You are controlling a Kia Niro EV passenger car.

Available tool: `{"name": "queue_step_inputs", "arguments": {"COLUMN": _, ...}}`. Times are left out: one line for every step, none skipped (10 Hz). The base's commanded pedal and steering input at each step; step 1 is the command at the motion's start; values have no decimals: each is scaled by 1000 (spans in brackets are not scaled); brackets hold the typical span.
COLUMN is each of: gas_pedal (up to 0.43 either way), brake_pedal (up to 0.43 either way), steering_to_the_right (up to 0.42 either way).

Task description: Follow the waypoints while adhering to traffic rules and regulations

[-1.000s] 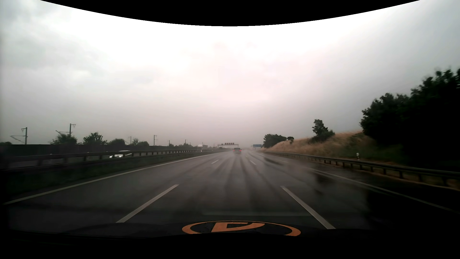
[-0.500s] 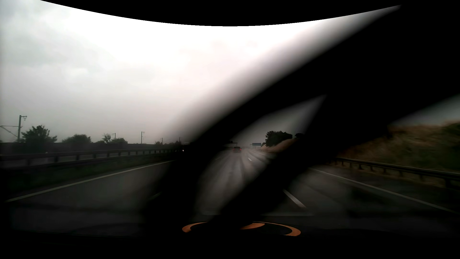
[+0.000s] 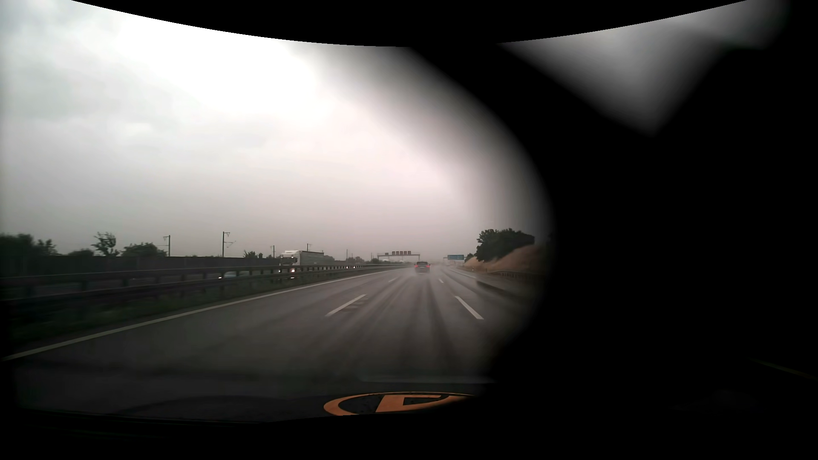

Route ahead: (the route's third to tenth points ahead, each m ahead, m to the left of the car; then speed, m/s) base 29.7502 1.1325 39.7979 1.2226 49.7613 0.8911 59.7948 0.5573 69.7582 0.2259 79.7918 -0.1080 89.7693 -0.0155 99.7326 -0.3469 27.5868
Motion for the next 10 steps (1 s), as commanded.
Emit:
{"name": "queue_step_inputs", "arguments": {"gas_pedal": 240, "brake_pedal": 0, "steering_to_the_right": 1}}
{"name": "queue_step_inputs", "arguments": {"gas_pedal": 240, "brake_pedal": 0, "steering_to_the_right": 2}}
{"name": "queue_step_inputs", "arguments": {"gas_pedal": 240, "brake_pedal": 0, "steering_to_the_right": 2}}
{"name": "queue_step_inputs", "arguments": {"gas_pedal": 240, "brake_pedal": 0, "steering_to_the_right": 1}}
{"name": "queue_step_inputs", "arguments": {"gas_pedal": 240, "brake_pedal": 0, "steering_to_the_right": 1}}
{"name": "queue_step_inputs", "arguments": {"gas_pedal": 240, "brake_pedal": 0, "steering_to_the_right": 2}}
{"name": "queue_step_inputs", "arguments": {"gas_pedal": 240, "brake_pedal": 0, "steering_to_the_right": 1}}
{"name": "queue_step_inputs", "arguments": {"gas_pedal": 240, "brake_pedal": 0, "steering_to_the_right": 2}}
{"name": "queue_step_inputs", "arguments": {"gas_pedal": 240, "brake_pedal": 0, "steering_to_the_right": 1}}
{"name": "queue_step_inputs", "arguments": {"gas_pedal": 240, "brake_pedal": 0, "steering_to_the_right": 1}}
